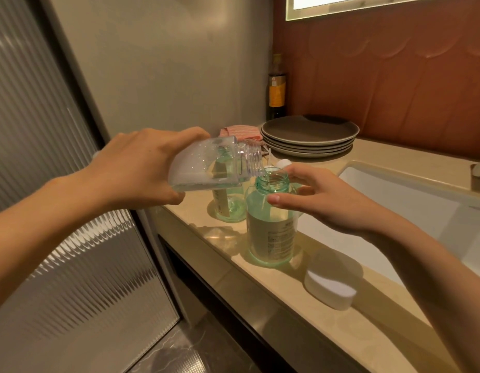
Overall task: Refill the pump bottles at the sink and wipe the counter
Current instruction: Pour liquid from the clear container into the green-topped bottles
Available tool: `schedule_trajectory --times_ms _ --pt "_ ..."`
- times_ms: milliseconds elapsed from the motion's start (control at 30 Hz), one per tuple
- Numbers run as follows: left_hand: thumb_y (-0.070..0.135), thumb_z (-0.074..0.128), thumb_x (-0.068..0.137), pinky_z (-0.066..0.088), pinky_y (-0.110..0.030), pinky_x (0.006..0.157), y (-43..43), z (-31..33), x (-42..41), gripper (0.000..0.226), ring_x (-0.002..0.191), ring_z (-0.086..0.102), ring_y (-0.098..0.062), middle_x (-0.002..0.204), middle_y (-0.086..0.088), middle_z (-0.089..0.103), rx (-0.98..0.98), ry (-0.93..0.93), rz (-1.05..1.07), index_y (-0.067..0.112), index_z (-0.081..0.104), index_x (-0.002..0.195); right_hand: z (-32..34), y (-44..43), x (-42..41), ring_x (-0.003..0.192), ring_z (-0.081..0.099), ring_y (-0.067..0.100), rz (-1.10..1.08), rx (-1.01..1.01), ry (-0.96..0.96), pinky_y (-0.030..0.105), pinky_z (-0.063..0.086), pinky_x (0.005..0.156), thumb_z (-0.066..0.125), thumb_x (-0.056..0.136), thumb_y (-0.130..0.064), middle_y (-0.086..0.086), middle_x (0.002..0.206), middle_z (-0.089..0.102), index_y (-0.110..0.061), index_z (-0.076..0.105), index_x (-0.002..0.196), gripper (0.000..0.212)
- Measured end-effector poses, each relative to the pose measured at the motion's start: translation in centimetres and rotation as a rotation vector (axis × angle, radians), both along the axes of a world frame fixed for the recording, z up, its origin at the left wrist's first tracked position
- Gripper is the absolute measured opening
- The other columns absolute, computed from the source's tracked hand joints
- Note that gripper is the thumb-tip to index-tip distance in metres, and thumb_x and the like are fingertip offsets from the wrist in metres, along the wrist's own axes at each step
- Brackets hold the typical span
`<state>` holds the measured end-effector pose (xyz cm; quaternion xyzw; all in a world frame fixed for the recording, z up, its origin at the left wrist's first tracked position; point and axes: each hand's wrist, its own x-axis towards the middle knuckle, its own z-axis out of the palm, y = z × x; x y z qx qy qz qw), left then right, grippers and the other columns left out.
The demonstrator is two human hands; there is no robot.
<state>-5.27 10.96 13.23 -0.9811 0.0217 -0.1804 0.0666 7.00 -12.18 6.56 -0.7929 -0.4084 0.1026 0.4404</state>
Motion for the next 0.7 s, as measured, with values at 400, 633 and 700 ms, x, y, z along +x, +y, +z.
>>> schedule_trajectory --times_ms 400,633,700 --pt "0.028 0.078 0.060 0.041 -0.031 0.057 -0.04 0.01 -0.03 0.079 0.079 0.058 -0.024 0.097 0.008 0.064 0.009 -0.003 0.000 0.047 0.029 0.119 0.31 -0.02 -0.30 0.111 0.057 0.013 0.003 -0.004 0.018 0.044 0.047 0.096 0.063 0.064 -0.061 -0.004 0.119 0.061 -0.022 0.060 0.117 0.066" --pt "0.028 0.077 0.060 0.041 -0.031 0.058 -0.06 -0.03 -0.02 0.079 0.076 0.055 -0.021 0.096 0.009 0.064 -0.003 0.001 0.008 0.047 0.030 0.120 0.38 -0.05 -0.42 0.111 0.057 0.010 0.004 0.007 0.013 0.043 0.047 0.097 0.064 0.068 -0.055 -0.005 0.117 0.063 -0.020 0.061 0.115 0.059" --pt "0.028 0.077 0.060 0.039 -0.029 0.057 -0.05 -0.03 -0.03 0.078 0.074 0.054 -0.020 0.095 0.010 0.064 -0.005 0.002 0.009 0.047 0.031 0.119 0.42 -0.06 -0.47 0.109 0.057 0.008 0.012 0.014 0.020 0.041 0.047 0.097 0.064 0.069 -0.051 -0.007 0.114 0.064 -0.021 0.062 0.113 0.053"
